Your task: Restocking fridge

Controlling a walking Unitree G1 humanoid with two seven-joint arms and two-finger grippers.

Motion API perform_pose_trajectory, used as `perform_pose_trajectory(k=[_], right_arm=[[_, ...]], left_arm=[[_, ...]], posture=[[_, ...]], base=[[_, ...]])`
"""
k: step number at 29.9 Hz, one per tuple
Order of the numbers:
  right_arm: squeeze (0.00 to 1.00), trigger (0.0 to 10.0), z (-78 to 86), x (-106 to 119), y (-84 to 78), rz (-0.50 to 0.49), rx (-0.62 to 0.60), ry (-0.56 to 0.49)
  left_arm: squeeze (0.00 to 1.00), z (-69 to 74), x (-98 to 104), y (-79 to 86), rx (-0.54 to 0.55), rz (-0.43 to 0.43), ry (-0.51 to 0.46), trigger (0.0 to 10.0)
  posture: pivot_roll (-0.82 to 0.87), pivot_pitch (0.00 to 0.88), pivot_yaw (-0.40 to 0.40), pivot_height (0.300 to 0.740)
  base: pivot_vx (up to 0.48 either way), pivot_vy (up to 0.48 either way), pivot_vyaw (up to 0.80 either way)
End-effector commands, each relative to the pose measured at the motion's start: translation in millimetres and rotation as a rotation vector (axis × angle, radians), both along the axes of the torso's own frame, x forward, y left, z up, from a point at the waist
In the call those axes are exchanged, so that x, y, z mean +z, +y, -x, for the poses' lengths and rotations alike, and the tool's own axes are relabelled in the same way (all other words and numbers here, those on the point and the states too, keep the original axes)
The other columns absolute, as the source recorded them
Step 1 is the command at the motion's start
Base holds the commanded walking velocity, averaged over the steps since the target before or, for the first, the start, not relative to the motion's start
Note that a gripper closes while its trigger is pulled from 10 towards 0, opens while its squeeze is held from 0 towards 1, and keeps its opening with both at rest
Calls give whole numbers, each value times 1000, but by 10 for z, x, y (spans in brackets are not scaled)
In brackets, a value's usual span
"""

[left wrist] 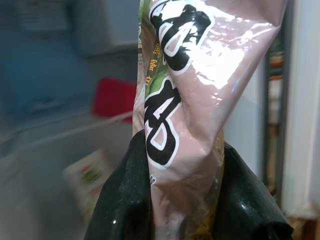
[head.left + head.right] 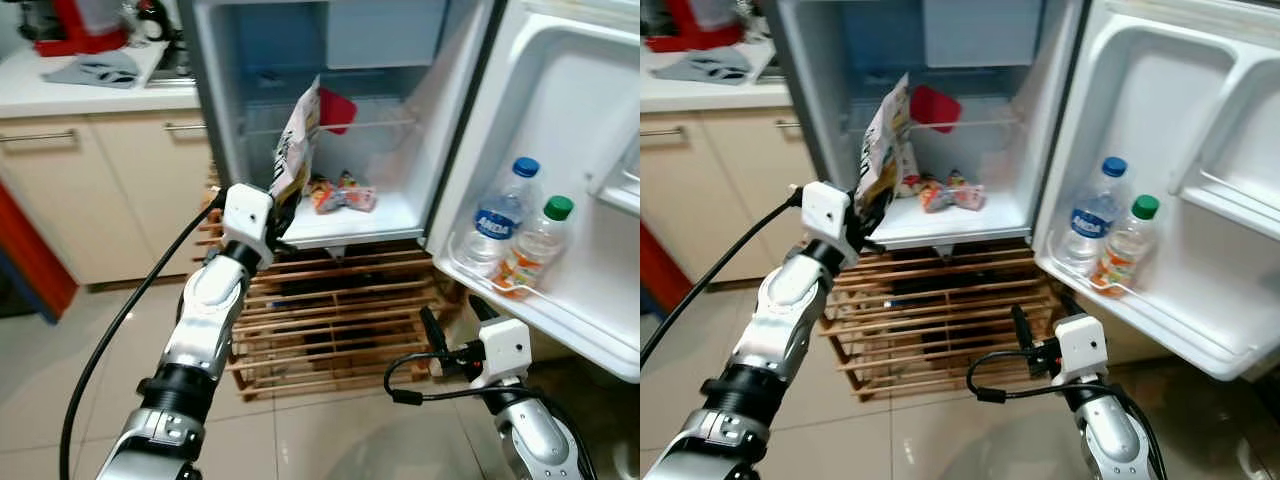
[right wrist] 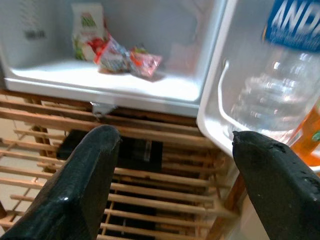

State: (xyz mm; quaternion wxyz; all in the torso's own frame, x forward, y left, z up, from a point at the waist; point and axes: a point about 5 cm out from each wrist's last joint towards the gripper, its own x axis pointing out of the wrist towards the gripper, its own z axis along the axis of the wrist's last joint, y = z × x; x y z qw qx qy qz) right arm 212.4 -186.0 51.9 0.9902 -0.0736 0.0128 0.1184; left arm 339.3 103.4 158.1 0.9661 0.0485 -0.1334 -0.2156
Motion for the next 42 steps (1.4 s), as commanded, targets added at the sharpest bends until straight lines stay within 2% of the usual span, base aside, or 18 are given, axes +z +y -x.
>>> perform_pose_trajectory(k=[1,5,7,14,19,25,27,29,31,32,33,37,38,40,42], right_arm=[[0,10000,-55,18,35,-3,20,-23],[0,10000,-74,-23,42,-2,27,-14],[0,10000,-78,-62,38,-2,28,-8],[0,10000,-71,-199,3,-2,29,20],[0,10000,-47,-311,-35,-3,41,47],[0,10000,-37,-309,-20,-6,55,34],[0,10000,-30,-320,-4,-7,67,27],[0,10000,-29,-321,-2,-8,69,26],[0,10000,-91,-186,72,-16,85,-15],[0,10000,-91,-186,72,-16,85,-15],[0,10000,-119,-78,143,-23,100,-45],[0,10000,-126,53,247,-39,131,-87],[0,10000,-126,53,247,-39,131,-87],[0,10000,-79,156,327,-51,155,-115],[0,10000,-67,181,346,-54,159,-120]], left_arm=[[0,-30,113,22,6,19,-47,10000],[0,-40,157,6,16,68,-56,10000],[0,-18,242,28,38,89,-102,10000],[0,55,366,53,85,85,-181,10000],[0,129,501,43,171,114,-232,10000],[0,163,452,41,221,37,-215,10000],[0,113,300,71,276,-43,-154,10000],[0,95,266,82,287,-60,-140,10000],[0,-50,208,115,344,-122,-119,10000],[0,-50,208,115,344,-122,-119,10000],[0,-156,202,141,376,-155,-115,10000],[0,-313,186,152,414,-199,-93,10000],[0,-313,186,152,414,-199,-93,10000],[0,-414,199,143,430,-207,-69,10000],[0,-434,210,133,431,-207,-66,10000]], posture=[[-171,0,37,740],[-168,0,36,740],[-168,0,37,740],[-166,0,37,740],[-162,0,33,740],[-157,0,32,740],[-156,0,31,740],[-155,0,31,740],[-152,0,29,740],[-152,0,29,740],[-155,0,31,740],[-172,0,36,740],[-172,0,36,740],[-197,0,42,740],[-197,0,42,740]], base=[[458,0,0],[440,0,0],[386,285,0],[260,223,0],[0,0,0],[0,0,0],[0,0,0],[0,0,0],[0,0,0],[0,0,0],[0,0,0],[0,0,0],[0,0,0],[0,0,0],[0,0,0]])
